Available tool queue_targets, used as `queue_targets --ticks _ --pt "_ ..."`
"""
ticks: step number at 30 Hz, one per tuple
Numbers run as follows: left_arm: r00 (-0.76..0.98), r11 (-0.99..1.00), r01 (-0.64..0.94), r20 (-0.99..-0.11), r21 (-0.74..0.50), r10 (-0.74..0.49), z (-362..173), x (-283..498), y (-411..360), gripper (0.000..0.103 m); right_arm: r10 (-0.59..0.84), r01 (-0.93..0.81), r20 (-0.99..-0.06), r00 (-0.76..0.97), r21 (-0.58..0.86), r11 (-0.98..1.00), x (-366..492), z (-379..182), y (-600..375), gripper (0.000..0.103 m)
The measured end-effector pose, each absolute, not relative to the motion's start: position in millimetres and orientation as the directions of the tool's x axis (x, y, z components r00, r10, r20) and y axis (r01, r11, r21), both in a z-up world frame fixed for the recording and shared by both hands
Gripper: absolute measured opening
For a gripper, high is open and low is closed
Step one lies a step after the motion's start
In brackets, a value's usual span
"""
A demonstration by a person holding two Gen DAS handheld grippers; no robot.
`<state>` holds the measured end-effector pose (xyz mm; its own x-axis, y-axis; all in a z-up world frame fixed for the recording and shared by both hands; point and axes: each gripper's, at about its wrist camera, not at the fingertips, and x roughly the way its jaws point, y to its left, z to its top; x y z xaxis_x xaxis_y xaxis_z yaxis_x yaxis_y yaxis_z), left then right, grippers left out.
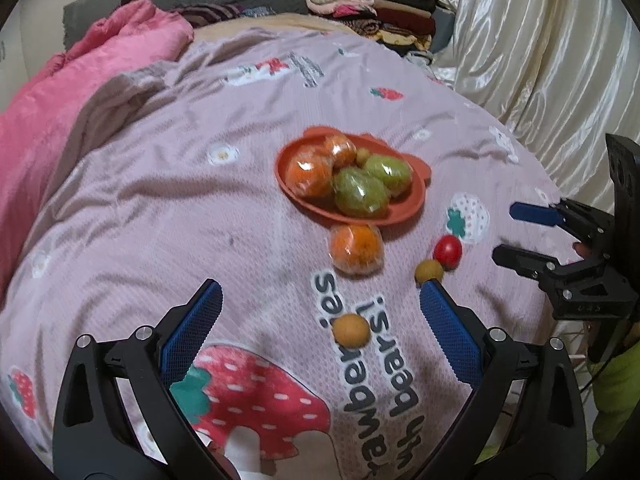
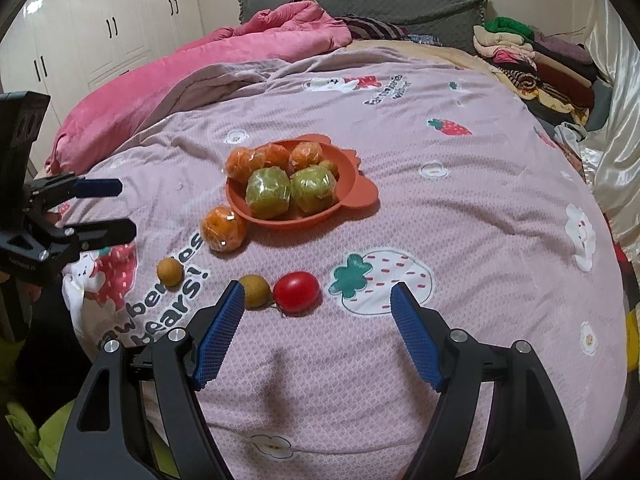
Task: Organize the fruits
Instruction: 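Withdraw both open tools from the plate toward the remaining loose fruits, then grasp a small yellow-brown fruit with the left tool while the right tool grasps the red tomato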
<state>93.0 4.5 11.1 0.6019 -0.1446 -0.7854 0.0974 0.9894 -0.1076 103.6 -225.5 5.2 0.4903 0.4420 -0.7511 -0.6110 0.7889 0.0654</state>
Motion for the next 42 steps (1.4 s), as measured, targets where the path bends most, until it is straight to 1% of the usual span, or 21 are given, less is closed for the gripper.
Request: queue_targets --ticks 10,16,17,21,22,24,26,28,30,32,34,36,37,38,40,41,42 --pt "0.560 0.990 0.112 -0.818 -0.080 -0.130 -11 91 -6 0.093 0.429 -0.616 -0.770 0.473 0.059 0.785 106 -11 -223 0.074" --pt "0.540 0.986 0.147 -0.830 -0.075 -0.143 -21 92 -16 0.092 0.422 -0.617 -0.778 0.465 0.056 0.785 109 -18 -224 0.074" --pt "0.537 0.986 0.150 -0.831 -0.075 -0.145 -22 92 -17 0.089 0.421 -0.617 -0.779 0.464 0.057 0.785 109 -19 -225 0.074" --pt "0.528 0.985 0.159 -0.837 -0.072 -0.147 -26 93 -21 0.081 0.419 -0.621 -0.782 0.462 0.053 0.782 109 -22 -225 0.074" --pt "0.525 0.984 0.161 -0.838 -0.072 -0.147 -27 93 -21 0.077 0.418 -0.622 -0.784 0.459 0.051 0.781 110 -23 -225 0.074" --pt "0.519 0.983 0.169 -0.841 -0.074 -0.152 -30 93 -23 0.074 0.415 -0.624 -0.786 0.459 0.048 0.780 110 -25 -225 0.074" --pt "0.516 0.981 0.179 -0.841 -0.078 -0.161 -32 94 -25 0.065 0.413 -0.624 -0.787 0.457 0.047 0.780 112 -27 -225 0.074" --pt "0.512 0.980 0.183 -0.843 -0.081 -0.165 -34 95 -25 0.059 0.414 -0.626 -0.788 0.455 0.047 0.778 113 -28 -224 0.074" --pt "0.507 0.979 0.184 -0.845 -0.087 -0.171 -36 96 -25 0.055 0.414 -0.629 -0.788 0.457 0.043 0.776 114 -29 -224 0.074" --pt "0.502 0.979 0.183 -0.847 -0.091 -0.173 -38 98 -24 0.049 0.410 -0.630 -0.790 0.456 0.039 0.776 117 -31 -223 0.074" --pt "0.500 0.979 0.182 -0.848 -0.094 -0.175 -40 99 -24 0.046 0.409 -0.635 -0.792 0.452 0.036 0.772 119 -33 -221 0.074" --pt "0.501 0.979 0.181 -0.847 -0.099 -0.178 -41 100 -22 0.045 0.407 -0.640 -0.794 0.450 0.030 0.767 121 -35 -219 0.074" --pt "0.501 0.978 0.182 -0.847 -0.099 -0.179 -41 100 -23 0.042 0.407 -0.643 -0.796 0.448 0.028 0.765 121 -36 -218 0.073" --pt "0.502 0.979 0.182 -0.847 -0.096 -0.176 -41 101 -23 0.039 0.407 -0.647 -0.797 0.447 0.026 0.762 122 -37 -217 0.071" --pt "0.500 0.978 0.183 -0.848 -0.096 -0.177 -42 101 -23 0.038 0.413 -0.655 -0.796 0.442 0.028 0.755 124 -38 -215 0.067" --pt "0.499 0.978 0.186 -0.848 -0.096 -0.178 -43 102 -24 0.034 0.416 -0.659 -0.795 0.441 0.028 0.751 125 -38 -214 0.065" --pt "0.497 0.978 0.187 -0.850 -0.095 -0.178 -43 102 -24 0.032 0.419 -0.663 -0.795 0.439 0.029 0.748 126 -39 -214 0.062"
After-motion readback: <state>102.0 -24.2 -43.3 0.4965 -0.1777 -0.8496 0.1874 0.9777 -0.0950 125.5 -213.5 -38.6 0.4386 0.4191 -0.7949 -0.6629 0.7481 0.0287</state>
